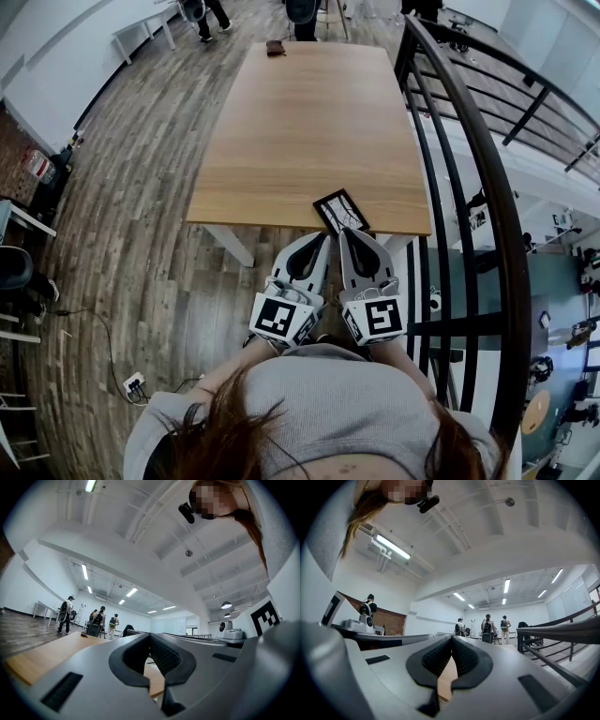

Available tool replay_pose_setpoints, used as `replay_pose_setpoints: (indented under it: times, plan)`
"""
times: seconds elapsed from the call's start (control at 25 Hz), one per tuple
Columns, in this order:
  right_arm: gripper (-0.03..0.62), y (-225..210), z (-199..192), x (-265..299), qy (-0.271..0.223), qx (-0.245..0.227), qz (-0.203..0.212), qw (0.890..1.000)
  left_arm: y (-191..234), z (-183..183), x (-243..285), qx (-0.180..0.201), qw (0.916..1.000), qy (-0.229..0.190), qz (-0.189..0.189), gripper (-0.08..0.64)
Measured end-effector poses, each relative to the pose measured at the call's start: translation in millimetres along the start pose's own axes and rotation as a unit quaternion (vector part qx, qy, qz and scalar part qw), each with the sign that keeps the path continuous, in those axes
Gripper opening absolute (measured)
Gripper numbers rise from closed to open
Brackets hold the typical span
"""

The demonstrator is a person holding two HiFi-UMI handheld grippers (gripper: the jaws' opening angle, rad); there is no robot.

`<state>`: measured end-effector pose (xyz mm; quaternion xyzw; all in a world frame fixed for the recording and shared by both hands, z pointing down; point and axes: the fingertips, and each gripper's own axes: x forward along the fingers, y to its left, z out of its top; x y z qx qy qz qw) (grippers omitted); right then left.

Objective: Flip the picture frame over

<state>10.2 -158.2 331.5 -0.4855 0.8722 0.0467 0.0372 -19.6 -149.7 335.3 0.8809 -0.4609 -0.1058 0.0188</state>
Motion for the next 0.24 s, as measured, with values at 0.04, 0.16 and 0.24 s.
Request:
replay_pose_setpoints:
  times: [0.04,0.16,0.24]
  plan:
    - [0.014,0.0,0.1,-0.5,0.000,0.000,0.000,1.000,-0.4,-0.4,0.2,0.000,1.0000,0.000,0.000,0.005]
    - [0.014,-1.5,0.2,-1.8,0.001,0.002,-0.005,1.000,-0.7,-0.7,0.3,-0.001,1.0000,0.000,0.001,0.005]
    - [0.014,-3.3,0.0,-2.0,0.001,0.003,-0.009,1.000,-0.4,-1.1,0.5,-0.002,1.0000,0.000,0.003,0.005]
